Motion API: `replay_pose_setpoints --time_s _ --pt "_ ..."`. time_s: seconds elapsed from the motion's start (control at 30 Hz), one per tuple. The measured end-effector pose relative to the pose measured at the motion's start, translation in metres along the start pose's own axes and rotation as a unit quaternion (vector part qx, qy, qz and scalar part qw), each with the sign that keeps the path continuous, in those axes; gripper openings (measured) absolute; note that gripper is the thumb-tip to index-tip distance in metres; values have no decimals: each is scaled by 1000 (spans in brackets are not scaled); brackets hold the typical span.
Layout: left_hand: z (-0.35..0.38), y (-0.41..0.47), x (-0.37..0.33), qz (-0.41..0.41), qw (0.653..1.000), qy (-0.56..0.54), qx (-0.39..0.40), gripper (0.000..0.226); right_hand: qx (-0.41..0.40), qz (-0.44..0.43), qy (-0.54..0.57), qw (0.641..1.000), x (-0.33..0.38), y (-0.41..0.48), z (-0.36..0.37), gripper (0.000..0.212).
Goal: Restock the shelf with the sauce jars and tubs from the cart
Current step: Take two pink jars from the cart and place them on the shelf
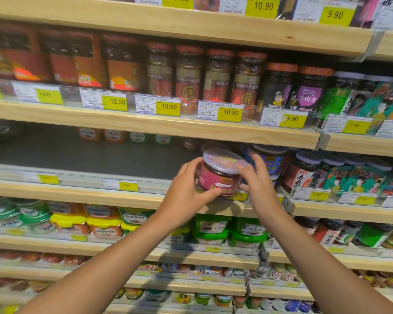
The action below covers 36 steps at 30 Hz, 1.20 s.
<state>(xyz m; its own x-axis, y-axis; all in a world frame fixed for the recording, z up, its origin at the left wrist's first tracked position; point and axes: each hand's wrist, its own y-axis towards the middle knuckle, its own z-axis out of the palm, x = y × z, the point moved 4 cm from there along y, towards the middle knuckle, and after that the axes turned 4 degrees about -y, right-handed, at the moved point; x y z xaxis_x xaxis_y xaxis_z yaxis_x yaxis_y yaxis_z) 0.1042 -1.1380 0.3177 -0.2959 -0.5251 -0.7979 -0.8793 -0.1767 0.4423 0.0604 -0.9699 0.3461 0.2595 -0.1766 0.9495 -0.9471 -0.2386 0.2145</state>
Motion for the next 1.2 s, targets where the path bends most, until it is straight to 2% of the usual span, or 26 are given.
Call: replay_pose_setpoints --time_s 0.07,0.17,0.23,0.3,0.37,0.43,0.5,0.57,0.6,0.67,0.7,0.73,0.8,0.93,1.0,1.1,1.2 --pt "-7 8 4 -13 999 -39 -10 72 9 4 65 998 -1 3 6 61" --pt "-11 20 16 -48 994 -98 0 64 14 14 114 993 -1 7 13 64" --pt "-14 28 20 -65 990 -123 14 63 17 3 94 995 -1 9 15 47" --pt "-16 36 21 -70 989 -130 22 65 4 -15 6 1000 -2 11 15 45" --pt "-17 41 21 -81 989 -120 20 64 -3 -19 -68 998 -1 14 16 50" --pt "-18 50 25 -94 993 -76 3 51 0 -5 -89 996 -1 15 20 57" --pt "-19 60 29 -104 994 -23 -9 39 0 9 -78 997 -2 18 23 58" --pt "-19 69 34 -133 991 0 -17 56 2 8 -51 999 -6 25 25 49" --pt "-18 73 39 -151 988 7 -20 57 2 8 -34 999 -8 30 26 47" --pt "-13 83 44 -169 985 -17 -11 42 -6 19 -1 1000 -6 37 29 42" --pt "-10 87 42 -157 986 -46 -8 39 -12 26 2 1000 -4 39 29 27" --pt "-8 93 42 -137 989 -59 -7 50 -21 33 0 999 -4 43 29 14" --pt "-5 103 38 -89 995 -50 -2 67 -24 70 -24 997 -10 53 28 20" --pt "2 124 48 -65 998 -7 13 40 -32 130 -91 987 -15 75 28 8" --pt "3 129 49 -69 998 2 13 30 -9 137 -128 982 -20 87 30 9" --pt "8 134 46 -55 997 27 53 35 16 140 -150 978 -31 97 33 10" --pt "12 136 51 -63 996 25 51 42 -22 141 -178 974 -38 104 37 9"
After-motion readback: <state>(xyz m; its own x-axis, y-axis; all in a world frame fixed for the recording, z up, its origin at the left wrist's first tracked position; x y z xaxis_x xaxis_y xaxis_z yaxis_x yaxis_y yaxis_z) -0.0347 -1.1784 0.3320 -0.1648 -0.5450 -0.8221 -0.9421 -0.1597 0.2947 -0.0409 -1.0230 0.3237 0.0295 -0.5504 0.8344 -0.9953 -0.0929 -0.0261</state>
